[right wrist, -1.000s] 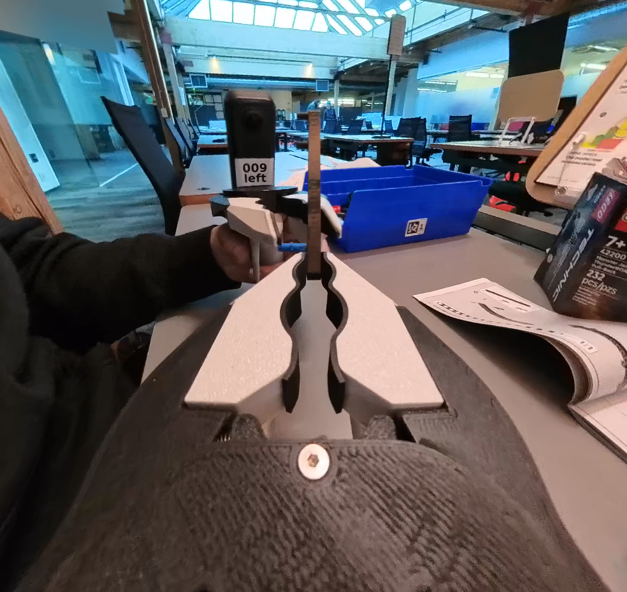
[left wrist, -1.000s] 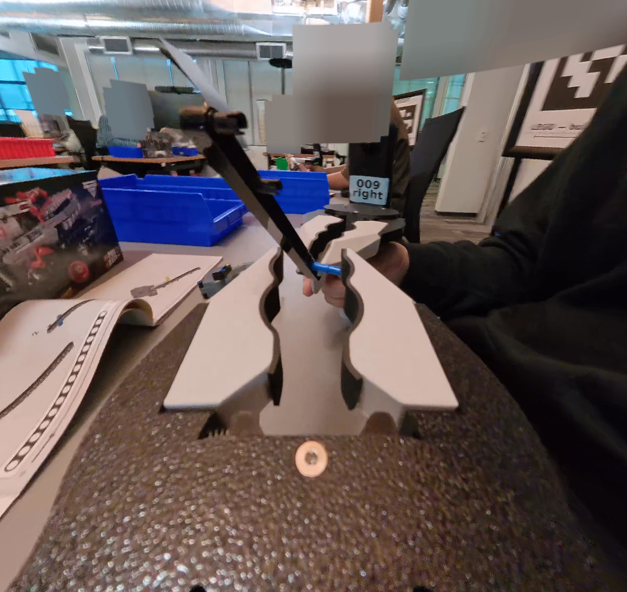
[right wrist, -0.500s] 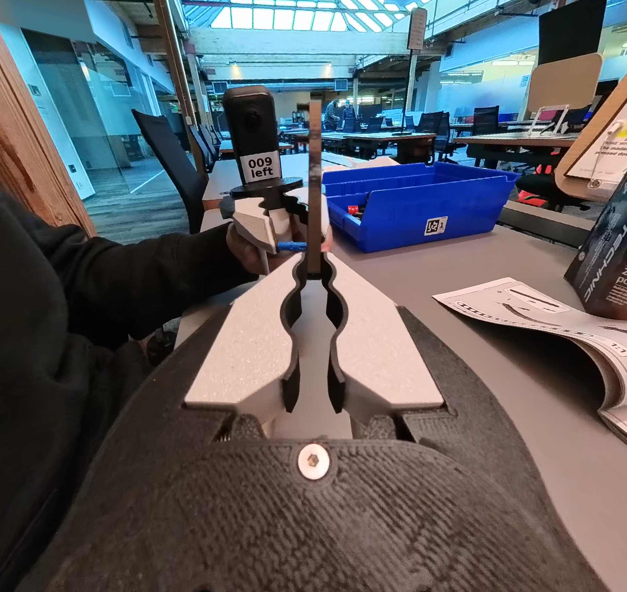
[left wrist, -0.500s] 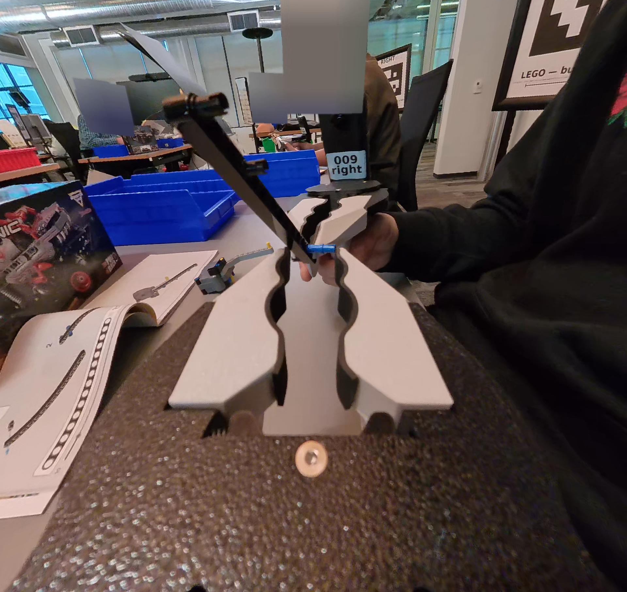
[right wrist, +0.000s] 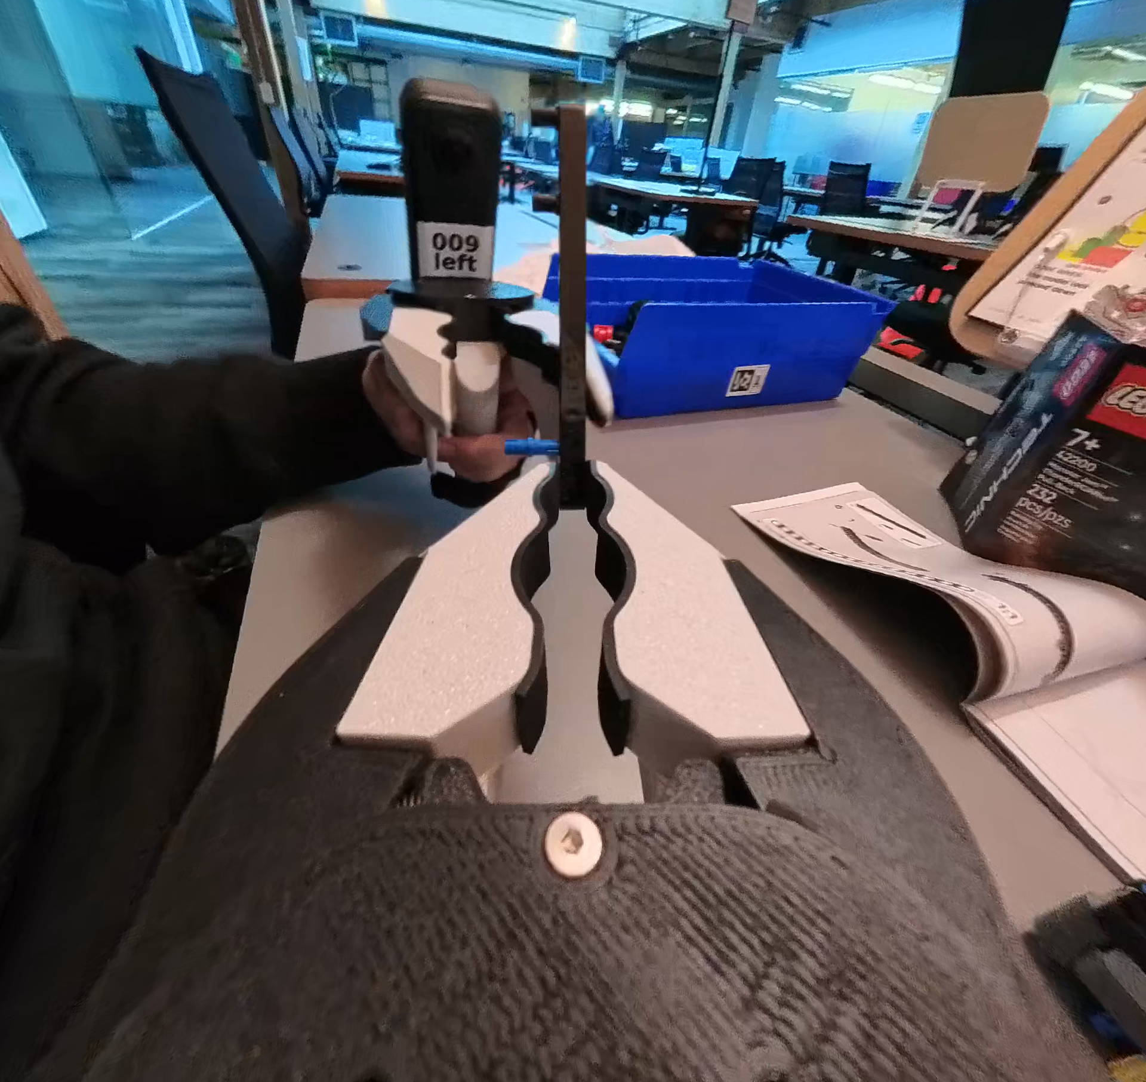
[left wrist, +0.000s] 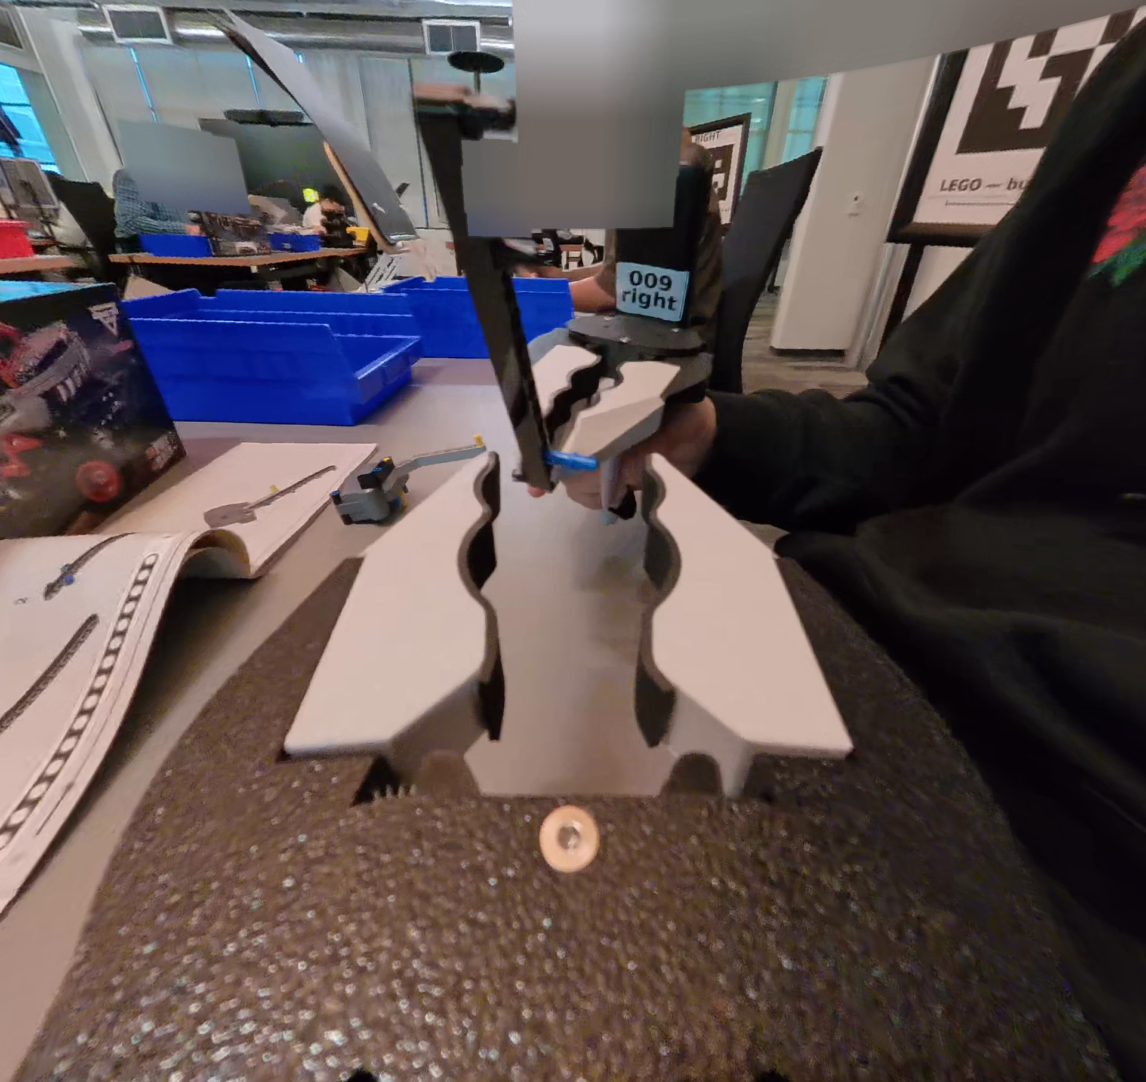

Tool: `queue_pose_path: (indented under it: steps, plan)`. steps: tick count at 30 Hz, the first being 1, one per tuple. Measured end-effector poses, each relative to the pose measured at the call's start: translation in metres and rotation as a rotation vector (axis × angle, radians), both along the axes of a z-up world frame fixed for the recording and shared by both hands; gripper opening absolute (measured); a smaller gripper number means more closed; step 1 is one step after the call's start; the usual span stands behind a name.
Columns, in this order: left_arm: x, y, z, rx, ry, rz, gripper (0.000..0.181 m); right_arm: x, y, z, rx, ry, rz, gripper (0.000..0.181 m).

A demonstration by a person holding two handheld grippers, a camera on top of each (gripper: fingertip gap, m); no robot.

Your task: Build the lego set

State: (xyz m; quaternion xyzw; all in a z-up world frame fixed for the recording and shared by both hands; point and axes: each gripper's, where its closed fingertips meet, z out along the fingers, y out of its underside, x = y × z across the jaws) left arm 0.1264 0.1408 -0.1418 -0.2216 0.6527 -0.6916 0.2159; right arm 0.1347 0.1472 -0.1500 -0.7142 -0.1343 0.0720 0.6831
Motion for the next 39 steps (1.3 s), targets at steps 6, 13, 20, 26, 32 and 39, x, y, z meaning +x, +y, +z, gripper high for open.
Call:
queue_pose_path:
  steps: [6, 13, 20, 26, 32, 39]
  plan:
    - [-0.003, -0.003, -0.002, 0.058, -0.035, -0.001, 0.031, -0.007, 0.002, -0.006, -0.024, -0.053, 0.012, 0.006]
    - [-0.008, -0.005, -0.006, 0.113, -0.063, -0.014, 0.033, -0.011, 0.0, -0.007, -0.057, -0.035, 0.045, 0.006]
    - [-0.011, -0.005, -0.007, 0.137, -0.056, -0.025, 0.035, -0.014, 0.001, -0.007, -0.072, -0.044, 0.044, 0.006]
    - [-0.01, -0.005, -0.012, 0.192, -0.061, -0.004, 0.025, -0.018, 0.001, -0.005, -0.07, -0.041, 0.059, 0.006]
    - [-0.015, -0.008, -0.009, 0.169, -0.072, -0.044, 0.028, -0.02, -0.002, -0.003, -0.059, -0.036, 0.088, 0.006]
    - [-0.016, -0.007, -0.011, 0.213, -0.098, -0.035, 0.024, -0.023, -0.002, -0.006, -0.076, -0.062, 0.104, 0.006]
